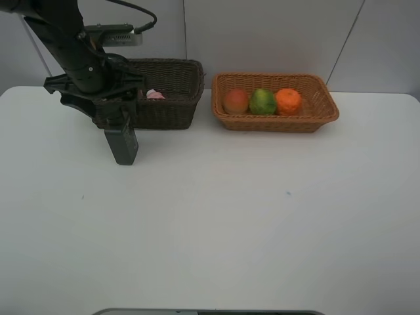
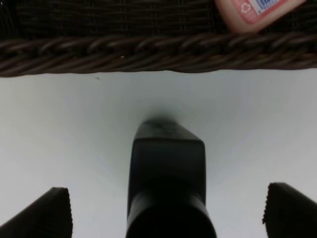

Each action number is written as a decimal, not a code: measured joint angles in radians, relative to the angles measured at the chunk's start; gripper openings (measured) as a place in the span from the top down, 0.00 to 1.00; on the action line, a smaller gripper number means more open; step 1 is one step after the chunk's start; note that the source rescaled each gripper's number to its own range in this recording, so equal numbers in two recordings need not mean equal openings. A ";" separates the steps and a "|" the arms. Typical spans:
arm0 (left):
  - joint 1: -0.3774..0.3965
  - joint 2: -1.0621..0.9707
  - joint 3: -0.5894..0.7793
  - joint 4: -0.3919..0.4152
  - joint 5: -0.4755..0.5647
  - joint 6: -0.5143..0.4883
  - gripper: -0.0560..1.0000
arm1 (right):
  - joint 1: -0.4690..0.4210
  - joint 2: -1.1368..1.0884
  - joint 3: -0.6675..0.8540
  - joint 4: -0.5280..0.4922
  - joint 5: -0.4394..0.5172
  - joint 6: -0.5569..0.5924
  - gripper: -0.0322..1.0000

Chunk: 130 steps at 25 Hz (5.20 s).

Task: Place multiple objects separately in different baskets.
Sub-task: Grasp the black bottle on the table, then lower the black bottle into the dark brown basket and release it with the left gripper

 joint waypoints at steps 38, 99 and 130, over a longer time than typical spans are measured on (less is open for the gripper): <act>0.000 0.194 -0.133 -0.067 0.067 0.053 0.00 | 0.000 0.000 0.000 0.005 0.000 0.000 0.04; 0.003 -0.083 -0.159 -0.056 0.194 0.074 0.48 | 0.000 0.000 0.000 0.005 0.000 0.000 0.04; -0.018 0.183 -0.235 -0.040 -0.554 0.154 0.48 | 0.000 0.000 0.000 0.005 0.000 0.000 0.04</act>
